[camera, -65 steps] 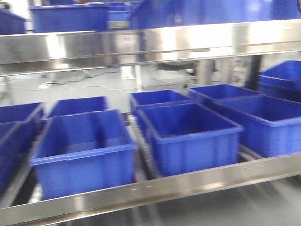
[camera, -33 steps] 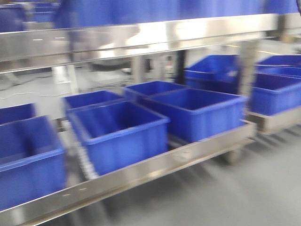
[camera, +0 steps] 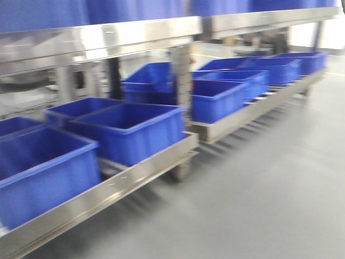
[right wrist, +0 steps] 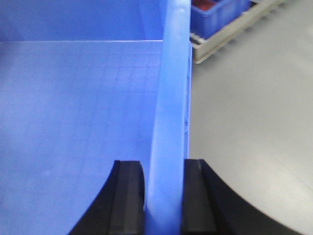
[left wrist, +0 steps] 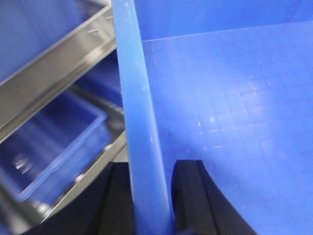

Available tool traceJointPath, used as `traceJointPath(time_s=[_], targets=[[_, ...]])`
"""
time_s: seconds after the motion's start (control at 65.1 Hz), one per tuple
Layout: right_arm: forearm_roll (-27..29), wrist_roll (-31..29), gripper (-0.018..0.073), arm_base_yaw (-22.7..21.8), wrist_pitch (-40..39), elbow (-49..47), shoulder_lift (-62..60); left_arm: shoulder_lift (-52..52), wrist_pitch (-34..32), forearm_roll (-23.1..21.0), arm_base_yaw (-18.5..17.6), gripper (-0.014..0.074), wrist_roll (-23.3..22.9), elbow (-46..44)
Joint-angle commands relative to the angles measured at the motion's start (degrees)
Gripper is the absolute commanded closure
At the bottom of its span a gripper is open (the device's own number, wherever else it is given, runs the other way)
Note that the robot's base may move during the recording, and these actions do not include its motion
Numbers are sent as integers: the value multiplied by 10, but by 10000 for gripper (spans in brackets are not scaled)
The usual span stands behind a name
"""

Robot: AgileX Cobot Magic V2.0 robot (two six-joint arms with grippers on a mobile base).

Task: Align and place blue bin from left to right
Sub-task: 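Turn the base away from the rack while holding the bin in both grippers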

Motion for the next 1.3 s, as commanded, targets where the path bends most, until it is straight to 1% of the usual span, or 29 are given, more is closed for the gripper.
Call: traceJointPath(time_s=[0.0,1.289], targets=[[-9,-13,639,0,-97,-11,-12,-12,-42,0,-2,605,11,-8],[-9,-13,639,0,-97,-11,-12,-12,-42,0,-2,605,11,-8]])
